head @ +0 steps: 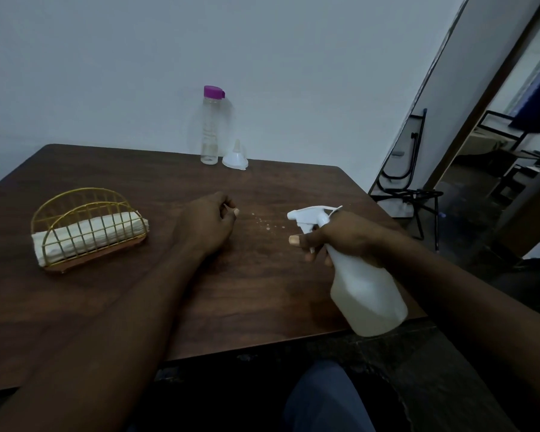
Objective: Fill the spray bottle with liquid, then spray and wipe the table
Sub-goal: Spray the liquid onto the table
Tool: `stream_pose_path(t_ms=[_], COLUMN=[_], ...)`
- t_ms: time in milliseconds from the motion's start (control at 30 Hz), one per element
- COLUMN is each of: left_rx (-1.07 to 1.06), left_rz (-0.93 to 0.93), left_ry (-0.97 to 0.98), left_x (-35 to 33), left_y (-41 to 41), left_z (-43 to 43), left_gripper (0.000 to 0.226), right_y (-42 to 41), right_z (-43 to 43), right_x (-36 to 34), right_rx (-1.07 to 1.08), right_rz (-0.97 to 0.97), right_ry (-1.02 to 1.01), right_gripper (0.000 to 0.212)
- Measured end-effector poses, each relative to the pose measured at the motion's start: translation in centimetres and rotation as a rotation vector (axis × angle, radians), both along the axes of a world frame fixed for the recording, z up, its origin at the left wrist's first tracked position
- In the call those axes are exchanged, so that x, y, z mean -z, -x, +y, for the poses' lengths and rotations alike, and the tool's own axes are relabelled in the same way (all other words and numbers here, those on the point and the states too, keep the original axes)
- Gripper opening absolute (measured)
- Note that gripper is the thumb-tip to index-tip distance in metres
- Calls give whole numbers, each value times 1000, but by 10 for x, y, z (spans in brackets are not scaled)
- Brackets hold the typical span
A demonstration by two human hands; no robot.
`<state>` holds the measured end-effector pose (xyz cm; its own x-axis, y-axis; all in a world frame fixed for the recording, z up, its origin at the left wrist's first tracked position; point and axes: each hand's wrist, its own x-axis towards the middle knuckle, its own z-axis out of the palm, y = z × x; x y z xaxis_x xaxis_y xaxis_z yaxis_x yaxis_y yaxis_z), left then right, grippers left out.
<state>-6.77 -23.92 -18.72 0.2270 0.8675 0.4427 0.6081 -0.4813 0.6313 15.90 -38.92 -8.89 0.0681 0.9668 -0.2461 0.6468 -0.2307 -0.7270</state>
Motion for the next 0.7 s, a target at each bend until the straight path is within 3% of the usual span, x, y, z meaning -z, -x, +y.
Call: stream_pose_path(t_ms=[300,567,700], left_rx=[-12,-2,6], left_rz=[9,5,11], left_ry=[-4,15,19], left_x=[-3,-3,-3], left_y=[1,1,0], left_z=[-1,-2,-2], left_gripper=[9,9,8], right_y=[-54,-79,-73], right_z=[-15,-6,8], right_x=[-1,14,11], right_rx=[3,109,146], right_rz=[-276,-221,-65], right_ry=[143,78,-62], right_gripper=[44,51,47])
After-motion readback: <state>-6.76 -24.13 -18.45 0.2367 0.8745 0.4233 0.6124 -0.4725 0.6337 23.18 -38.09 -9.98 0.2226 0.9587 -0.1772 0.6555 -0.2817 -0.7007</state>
